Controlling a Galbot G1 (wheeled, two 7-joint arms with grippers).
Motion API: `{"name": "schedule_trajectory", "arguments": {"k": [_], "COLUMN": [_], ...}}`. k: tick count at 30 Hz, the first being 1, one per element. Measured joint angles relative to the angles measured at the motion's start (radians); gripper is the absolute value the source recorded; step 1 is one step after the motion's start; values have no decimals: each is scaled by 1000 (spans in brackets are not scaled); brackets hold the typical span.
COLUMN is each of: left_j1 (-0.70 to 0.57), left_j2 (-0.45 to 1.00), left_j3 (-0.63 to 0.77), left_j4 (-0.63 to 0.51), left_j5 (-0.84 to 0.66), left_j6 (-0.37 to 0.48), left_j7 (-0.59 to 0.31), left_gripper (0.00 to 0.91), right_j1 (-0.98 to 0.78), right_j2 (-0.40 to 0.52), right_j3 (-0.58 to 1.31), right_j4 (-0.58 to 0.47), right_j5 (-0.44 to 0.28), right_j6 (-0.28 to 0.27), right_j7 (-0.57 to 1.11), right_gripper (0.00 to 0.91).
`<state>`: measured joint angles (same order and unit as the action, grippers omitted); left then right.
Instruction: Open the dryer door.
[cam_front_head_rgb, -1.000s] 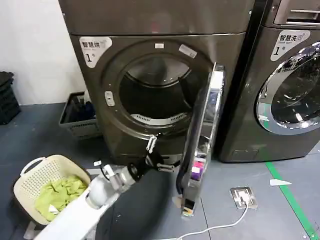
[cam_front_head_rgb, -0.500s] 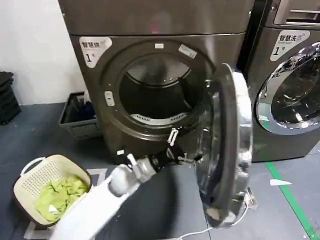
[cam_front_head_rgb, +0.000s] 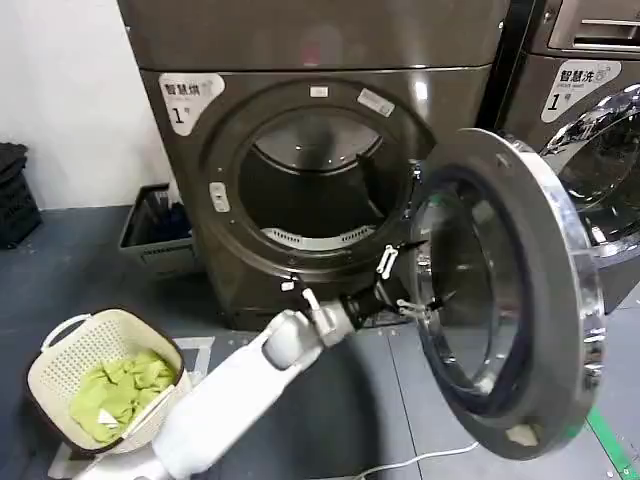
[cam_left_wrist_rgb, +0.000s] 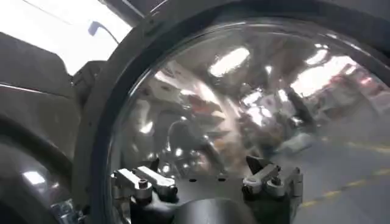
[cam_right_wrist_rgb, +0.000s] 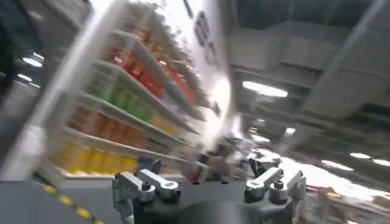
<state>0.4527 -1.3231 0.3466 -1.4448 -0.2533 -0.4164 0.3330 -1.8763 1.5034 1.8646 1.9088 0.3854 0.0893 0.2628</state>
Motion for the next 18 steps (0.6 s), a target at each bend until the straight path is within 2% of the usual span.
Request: {"name": "schedule_trajectory", "arguments": {"k": [7, 13, 18], "left_j1": [-48, -72, -97], "left_j2": [-79, -122, -161], "left_j3": [21, 41, 42], "left_j4": [82, 123, 160], "left_j5": [1, 4, 21], "left_j6": [5, 8, 36], "left_j7": [-5, -15, -47], "left_gripper": [907, 907, 907], "right_j1": [20, 11, 12], "right_j2": [32, 60, 84], "right_j3": [74, 129, 153], "right_j4": [-53, -76, -63], "right_j5": [-10, -36, -64], "right_j6": [-44, -15, -26], "right_j7": [128, 166, 177], "right_gripper": [907, 907, 907]}}
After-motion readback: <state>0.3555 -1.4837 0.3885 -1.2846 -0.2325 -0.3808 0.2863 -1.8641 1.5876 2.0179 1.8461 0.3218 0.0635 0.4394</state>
